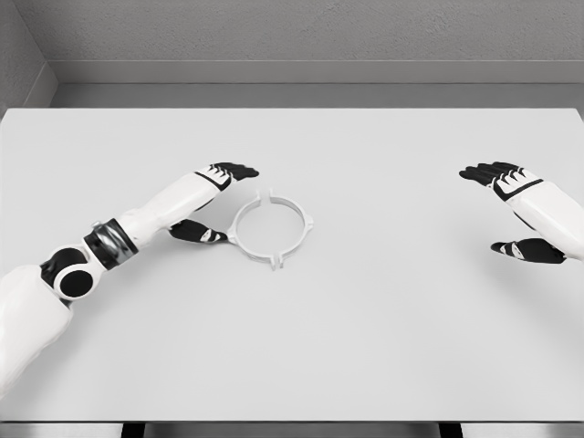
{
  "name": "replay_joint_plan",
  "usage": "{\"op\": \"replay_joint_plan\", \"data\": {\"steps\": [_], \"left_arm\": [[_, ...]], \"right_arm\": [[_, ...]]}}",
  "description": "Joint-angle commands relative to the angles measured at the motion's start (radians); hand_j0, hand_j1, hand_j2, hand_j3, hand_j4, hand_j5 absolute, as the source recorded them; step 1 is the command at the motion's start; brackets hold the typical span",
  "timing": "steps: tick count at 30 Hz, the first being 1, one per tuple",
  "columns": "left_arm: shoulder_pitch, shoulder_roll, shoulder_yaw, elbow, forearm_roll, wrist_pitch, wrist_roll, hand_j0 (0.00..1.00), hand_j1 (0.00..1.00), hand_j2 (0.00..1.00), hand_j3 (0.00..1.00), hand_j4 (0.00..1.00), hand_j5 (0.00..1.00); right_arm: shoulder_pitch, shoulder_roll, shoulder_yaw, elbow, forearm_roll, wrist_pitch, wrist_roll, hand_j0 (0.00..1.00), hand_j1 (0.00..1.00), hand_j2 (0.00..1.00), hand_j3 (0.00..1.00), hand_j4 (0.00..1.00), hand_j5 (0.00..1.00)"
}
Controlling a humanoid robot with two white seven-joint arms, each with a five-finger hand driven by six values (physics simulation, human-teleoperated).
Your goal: Assemble PVC drainage pipe clamps
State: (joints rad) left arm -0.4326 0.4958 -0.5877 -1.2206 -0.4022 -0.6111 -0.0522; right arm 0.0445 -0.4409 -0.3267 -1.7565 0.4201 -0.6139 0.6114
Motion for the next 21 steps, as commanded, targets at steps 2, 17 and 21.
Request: {"op": "replay_joint_plan", "data": {"steps": [2,17,21], "left_arm": [[0.0,-0.006,0.0,0.0,0.006,0.0,0.0,1.0,1.0,1.0,1.0,1.0,1.0],[0.002,-0.028,0.0,-0.007,0.006,0.0,0.0,1.0,1.0,1.0,1.0,1.0,1.0],[0.002,-0.028,0.0,-0.007,0.006,0.0,0.0,1.0,1.0,1.0,1.0,1.0,1.0]], "right_arm": [[0.0,0.001,0.0,0.0,-0.007,0.003,-0.001,1.0,1.0,1.0,1.0,1.0,1.0],[0.0,0.001,0.0,-0.001,-0.007,0.003,-0.001,1.0,1.0,1.0,1.0,1.0,1.0],[0.0,0.001,0.0,-0.001,-0.007,0.003,-0.001,1.0,1.0,1.0,1.0,1.0,1.0]]}}
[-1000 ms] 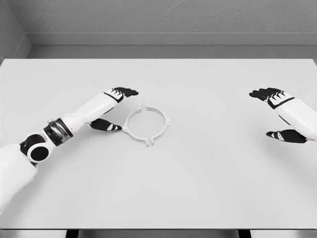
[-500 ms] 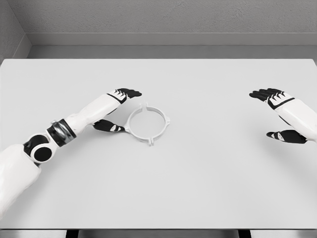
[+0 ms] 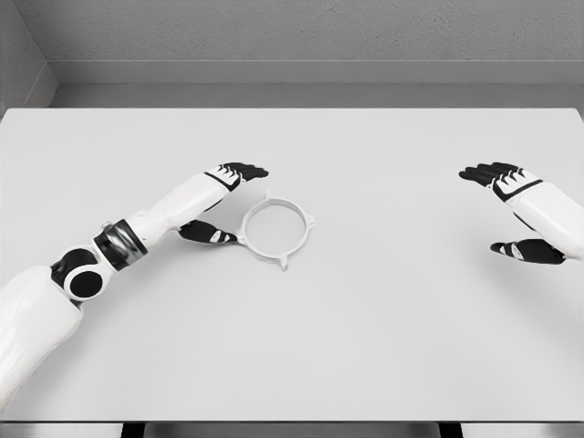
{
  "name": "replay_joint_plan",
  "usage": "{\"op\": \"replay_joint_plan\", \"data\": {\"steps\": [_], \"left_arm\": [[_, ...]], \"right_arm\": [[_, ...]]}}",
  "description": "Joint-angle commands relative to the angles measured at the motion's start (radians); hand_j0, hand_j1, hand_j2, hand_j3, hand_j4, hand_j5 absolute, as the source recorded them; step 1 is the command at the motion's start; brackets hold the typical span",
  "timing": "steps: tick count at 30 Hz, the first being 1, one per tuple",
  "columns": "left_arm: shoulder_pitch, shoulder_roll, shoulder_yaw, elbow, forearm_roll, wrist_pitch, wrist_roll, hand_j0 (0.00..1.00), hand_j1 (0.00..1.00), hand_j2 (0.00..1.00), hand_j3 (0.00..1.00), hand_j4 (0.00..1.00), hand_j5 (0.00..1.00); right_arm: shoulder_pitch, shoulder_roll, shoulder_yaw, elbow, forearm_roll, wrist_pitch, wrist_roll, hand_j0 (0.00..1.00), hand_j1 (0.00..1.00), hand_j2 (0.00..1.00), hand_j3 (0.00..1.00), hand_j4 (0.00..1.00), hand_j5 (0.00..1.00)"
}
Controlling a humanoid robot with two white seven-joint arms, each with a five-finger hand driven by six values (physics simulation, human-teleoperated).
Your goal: Assemble PVC drainage pipe clamps
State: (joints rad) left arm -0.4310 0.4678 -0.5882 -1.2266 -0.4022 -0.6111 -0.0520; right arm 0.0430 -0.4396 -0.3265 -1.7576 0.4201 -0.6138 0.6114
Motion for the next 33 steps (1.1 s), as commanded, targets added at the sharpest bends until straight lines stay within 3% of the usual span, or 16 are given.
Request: {"op": "replay_joint_plan", "data": {"steps": [1,14,17,21,26,27,30,33], "left_arm": [[0.0,0.0,0.001,-0.001,0.006,0.0,0.0,1.0,1.0,1.0,1.0,1.0,1.0],[-0.002,0.002,0.002,0.007,0.006,0.0,0.001,1.0,1.0,1.0,1.0,1.0,1.0],[-0.014,0.08,0.022,0.024,0.01,0.0,0.0,1.0,1.0,1.0,1.0,1.0,1.0],[-0.014,0.199,0.131,0.044,0.019,0.0,0.0,1.0,1.0,1.0,1.0,1.0,1.0],[-0.006,0.316,0.177,0.045,0.022,0.0,0.0,1.0,1.0,1.0,1.0,1.0,1.0],[0.002,0.331,0.188,0.047,0.022,0.0,0.0,1.0,1.0,1.0,1.0,1.0,1.0],[0.089,0.35,0.306,0.085,0.029,0.0,0.0,1.0,1.0,1.0,1.0,1.0,1.0],[0.1,0.367,0.321,0.088,0.031,0.0,0.001,1.0,1.0,1.0,1.0,1.0,1.0]], "right_arm": [[0.002,-0.001,0.0,-0.002,-0.007,0.003,-0.001,1.0,1.0,1.0,1.0,1.0,1.0],[0.002,0.001,0.0,-0.002,-0.007,0.003,-0.001,1.0,1.0,1.0,1.0,1.0,1.0],[0.002,0.001,0.0,-0.002,-0.009,0.003,-0.001,1.0,1.0,1.0,1.0,1.0,1.0],[0.002,0.001,0.0,-0.003,-0.009,0.003,-0.001,1.0,1.0,1.0,1.0,1.0,1.0],[0.002,0.001,0.0,-0.005,-0.009,0.003,-0.001,1.0,1.0,1.0,1.0,1.0,1.0],[0.002,0.001,0.0,-0.005,-0.009,0.003,-0.001,1.0,1.0,1.0,1.0,1.0,1.0],[0.002,0.001,0.0,-0.005,-0.009,0.003,-0.001,1.0,1.0,1.0,1.0,1.0,1.0],[0.003,0.001,0.0,-0.003,-0.009,0.003,-0.001,1.0,1.0,1.0,1.0,1.0,1.0]]}}
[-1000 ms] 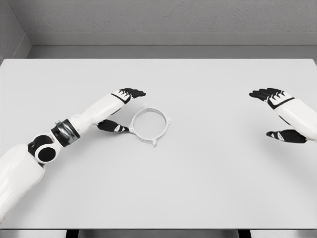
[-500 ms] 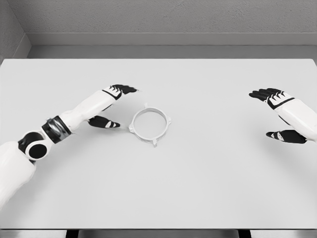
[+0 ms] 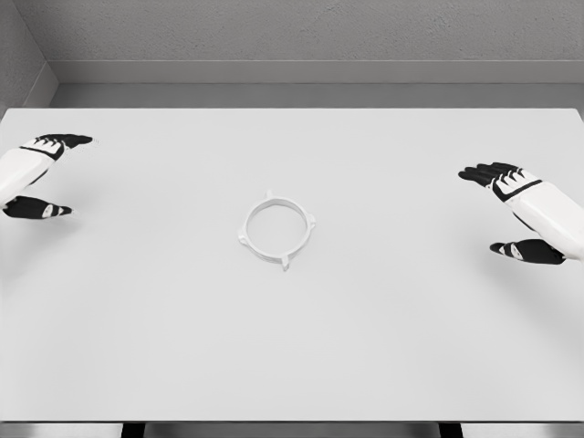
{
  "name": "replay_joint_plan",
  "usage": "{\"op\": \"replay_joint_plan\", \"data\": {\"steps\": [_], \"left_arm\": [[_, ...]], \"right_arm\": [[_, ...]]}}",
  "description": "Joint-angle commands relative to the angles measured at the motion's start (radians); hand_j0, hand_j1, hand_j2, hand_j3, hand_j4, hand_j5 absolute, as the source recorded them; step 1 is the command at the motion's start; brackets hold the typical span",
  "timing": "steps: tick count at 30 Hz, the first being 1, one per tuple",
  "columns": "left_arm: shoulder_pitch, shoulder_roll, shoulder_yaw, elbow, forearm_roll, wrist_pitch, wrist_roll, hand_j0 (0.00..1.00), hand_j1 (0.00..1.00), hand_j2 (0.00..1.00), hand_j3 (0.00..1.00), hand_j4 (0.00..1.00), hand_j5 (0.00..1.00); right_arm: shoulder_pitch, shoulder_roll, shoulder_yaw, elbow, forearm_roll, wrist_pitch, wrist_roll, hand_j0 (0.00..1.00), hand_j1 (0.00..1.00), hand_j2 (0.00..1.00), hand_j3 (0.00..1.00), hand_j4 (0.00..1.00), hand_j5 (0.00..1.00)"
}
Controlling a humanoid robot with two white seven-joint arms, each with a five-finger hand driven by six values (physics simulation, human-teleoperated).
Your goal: Assemble PVC drainage pipe clamps
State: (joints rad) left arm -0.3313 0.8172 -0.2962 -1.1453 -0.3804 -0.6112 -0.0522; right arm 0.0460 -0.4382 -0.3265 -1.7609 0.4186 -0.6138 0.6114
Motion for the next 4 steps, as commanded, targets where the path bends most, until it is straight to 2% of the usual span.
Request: {"op": "replay_joint_plan", "data": {"steps": [1,4], "left_arm": [[0.0,0.017,0.029,0.006,0.011,0.0,0.002,1.0,1.0,1.0,1.0,1.0,1.0],[0.002,0.017,0.04,0.007,0.04,0.0,0.0,1.0,1.0,1.0,1.0,1.0,1.0]], "right_arm": [[0.0,-0.001,0.0,0.0,-0.007,0.003,-0.001,1.0,1.0,1.0,1.0,1.0,1.0],[0.0,-0.001,0.0,0.0,-0.007,0.003,-0.001,1.0,1.0,1.0,1.0,1.0,1.0]]}}
